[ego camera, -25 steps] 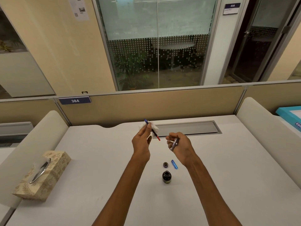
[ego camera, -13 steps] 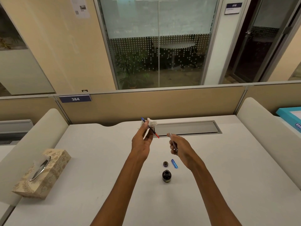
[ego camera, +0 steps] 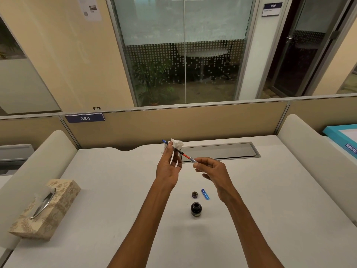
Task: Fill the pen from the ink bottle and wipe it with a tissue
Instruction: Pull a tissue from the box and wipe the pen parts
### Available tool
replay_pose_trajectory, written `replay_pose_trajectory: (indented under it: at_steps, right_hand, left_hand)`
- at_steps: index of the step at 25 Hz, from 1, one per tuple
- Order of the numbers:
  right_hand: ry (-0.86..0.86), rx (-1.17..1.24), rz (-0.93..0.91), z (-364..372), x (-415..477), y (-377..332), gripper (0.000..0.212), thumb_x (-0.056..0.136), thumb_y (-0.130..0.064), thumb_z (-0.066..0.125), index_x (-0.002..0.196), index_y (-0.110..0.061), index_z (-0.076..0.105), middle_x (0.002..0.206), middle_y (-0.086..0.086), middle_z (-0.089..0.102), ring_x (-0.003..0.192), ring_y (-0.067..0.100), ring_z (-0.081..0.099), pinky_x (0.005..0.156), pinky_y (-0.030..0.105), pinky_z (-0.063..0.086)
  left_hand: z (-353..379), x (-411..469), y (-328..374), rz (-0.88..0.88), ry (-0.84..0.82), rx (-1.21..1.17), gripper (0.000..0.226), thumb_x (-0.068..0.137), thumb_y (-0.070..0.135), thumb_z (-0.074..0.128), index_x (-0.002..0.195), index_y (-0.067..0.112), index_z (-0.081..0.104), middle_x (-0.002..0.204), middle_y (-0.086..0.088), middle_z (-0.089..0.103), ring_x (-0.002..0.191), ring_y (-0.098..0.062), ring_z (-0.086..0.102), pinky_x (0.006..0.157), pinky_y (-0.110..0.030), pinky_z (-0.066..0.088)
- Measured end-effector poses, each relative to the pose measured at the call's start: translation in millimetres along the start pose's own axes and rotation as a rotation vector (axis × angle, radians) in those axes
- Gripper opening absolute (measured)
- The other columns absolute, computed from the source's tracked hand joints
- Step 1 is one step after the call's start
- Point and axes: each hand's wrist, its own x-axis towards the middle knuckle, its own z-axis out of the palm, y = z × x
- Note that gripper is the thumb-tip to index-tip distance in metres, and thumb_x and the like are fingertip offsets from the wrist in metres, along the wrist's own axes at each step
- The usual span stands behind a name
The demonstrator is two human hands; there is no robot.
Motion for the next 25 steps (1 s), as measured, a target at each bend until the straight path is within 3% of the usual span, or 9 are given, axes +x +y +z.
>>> replay_pose_trajectory:
  at_steps: [8, 13, 18, 22, 25]
  right_hand:
    - [0.040, 0.034, -0.044, 6.1, 3.2, -2.2, 0.015, 0.084, -0.020, 0.076, 0.098, -0.022, 0.072, 0.087, -0.005, 0.077, 0.079, 0.007, 0.071, 0.073, 0.019, 0.052]
    - [0.083, 0.068, -0.106, 10.5, 7.2, -10.2, 0.009, 0.085, -0.014, 0.075, 0.093, -0.018, 0.072, 0.086, 0.001, 0.075, 0.072, 0.006, 0.069, 0.062, 0.009, 0.050]
    - [0.109, 0.050, -0.122, 13.5, 7.3, -13.0, 0.006, 0.090, -0.024, 0.069, 0.085, -0.025, 0.073, 0.078, -0.007, 0.075, 0.073, 0.006, 0.070, 0.071, 0.017, 0.049]
    - [0.169, -0.002, -0.098, 18.9, 7.8, -12.1, 0.030, 0.097, -0.035, 0.057, 0.073, -0.024, 0.073, 0.063, -0.006, 0.067, 0.067, 0.013, 0.063, 0.073, 0.029, 0.049]
    - [0.133, -0.026, -0.012, 20.3, 5.8, -15.6, 0.041, 0.098, -0.049, 0.049, 0.073, -0.026, 0.072, 0.062, -0.006, 0.069, 0.070, 0.014, 0.066, 0.075, 0.031, 0.050]
  left_hand:
    - [-1.0, -2.2, -10.7, -0.046, -0.051, 0.051, 0.017, 0.089, 0.020, 0.072, 0.106, 0.015, 0.071, 0.101, -0.003, 0.073, 0.096, -0.015, 0.064, 0.083, -0.031, 0.052]
    - [2.6, -6.2, -16.7, -0.041, -0.053, 0.168, 0.034, 0.087, 0.020, 0.074, 0.119, 0.009, 0.067, 0.112, -0.009, 0.072, 0.105, -0.022, 0.068, 0.086, -0.036, 0.054]
    - [7.1, -5.0, -16.4, -0.038, -0.074, 0.185, 0.041, 0.087, 0.022, 0.075, 0.125, 0.009, 0.066, 0.112, -0.007, 0.073, 0.112, -0.025, 0.067, 0.091, -0.042, 0.055]
    - [10.6, -6.4, -20.4, -0.061, -0.078, 0.294, 0.034, 0.085, 0.031, 0.076, 0.117, 0.019, 0.070, 0.109, 0.003, 0.073, 0.112, -0.016, 0.066, 0.091, -0.044, 0.049]
    - [11.5, -7.9, -24.9, -0.066, -0.072, 0.344, 0.040, 0.084, 0.037, 0.076, 0.121, 0.021, 0.070, 0.110, 0.004, 0.072, 0.108, -0.012, 0.064, 0.089, -0.040, 0.047]
